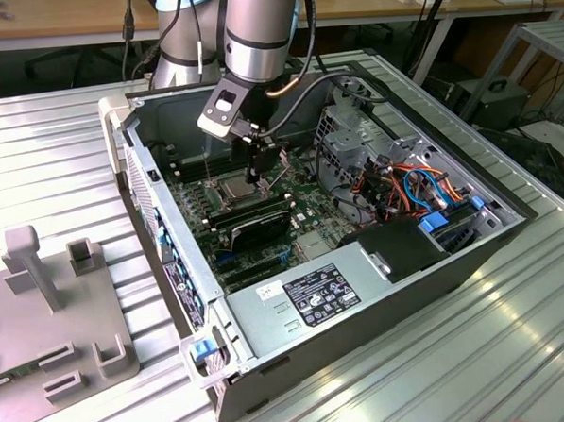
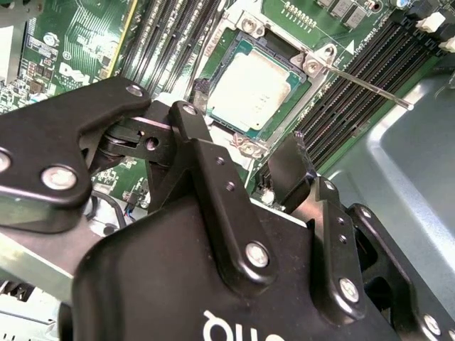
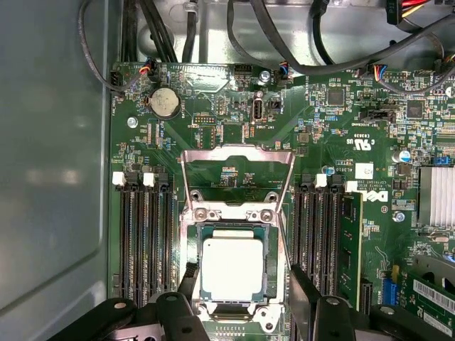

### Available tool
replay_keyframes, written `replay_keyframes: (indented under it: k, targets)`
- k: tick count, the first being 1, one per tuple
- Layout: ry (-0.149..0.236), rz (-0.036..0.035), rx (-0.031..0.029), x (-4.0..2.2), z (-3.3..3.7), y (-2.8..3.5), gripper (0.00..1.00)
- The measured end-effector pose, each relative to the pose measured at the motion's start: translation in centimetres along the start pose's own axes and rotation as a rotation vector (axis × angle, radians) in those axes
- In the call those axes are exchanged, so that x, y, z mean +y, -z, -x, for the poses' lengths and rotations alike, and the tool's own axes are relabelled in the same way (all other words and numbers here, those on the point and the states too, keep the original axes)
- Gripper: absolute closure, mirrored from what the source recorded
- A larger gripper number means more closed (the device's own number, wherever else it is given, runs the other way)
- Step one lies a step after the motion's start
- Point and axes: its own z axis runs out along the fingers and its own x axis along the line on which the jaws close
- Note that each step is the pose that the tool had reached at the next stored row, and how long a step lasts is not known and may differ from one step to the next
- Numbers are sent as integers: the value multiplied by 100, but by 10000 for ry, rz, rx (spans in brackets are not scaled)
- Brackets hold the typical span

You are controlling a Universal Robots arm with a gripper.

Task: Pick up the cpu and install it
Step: 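Close the cpu cover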

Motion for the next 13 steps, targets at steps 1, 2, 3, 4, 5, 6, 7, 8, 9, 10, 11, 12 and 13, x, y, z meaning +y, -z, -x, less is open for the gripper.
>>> replay_keyframes:
  k: [1, 2, 3, 4, 5, 6, 7, 8, 9, 10, 11, 12, 13]
  targets:
    - [0, 0, 0, 0, 0, 0, 38]
    - [0, 0, 1, 0, 1, 0, 38]
    - [0, 0, 0, 0, 2, 0, 38]
    - [0, 0, 0, 0, 2, 0, 38]
    - [0, 0, 0, 0, 3, 0, 38]
    - [0, 0, 1, 0, 4, 0, 38]
    - [0, 0, 0, 0, 5, 0, 47]
    - [-1, 0, 0, 0, 6, 0, 53]
    - [0, 0, 0, 0, 6, 0, 59]
    - [0, 0, 0, 0, 6, 0, 65]
    - [0, 0, 0, 0, 7, 0, 71]
    - [0, 0, 0, 0, 8, 0, 83]
    - [0, 0, 0, 0, 8, 0, 89]
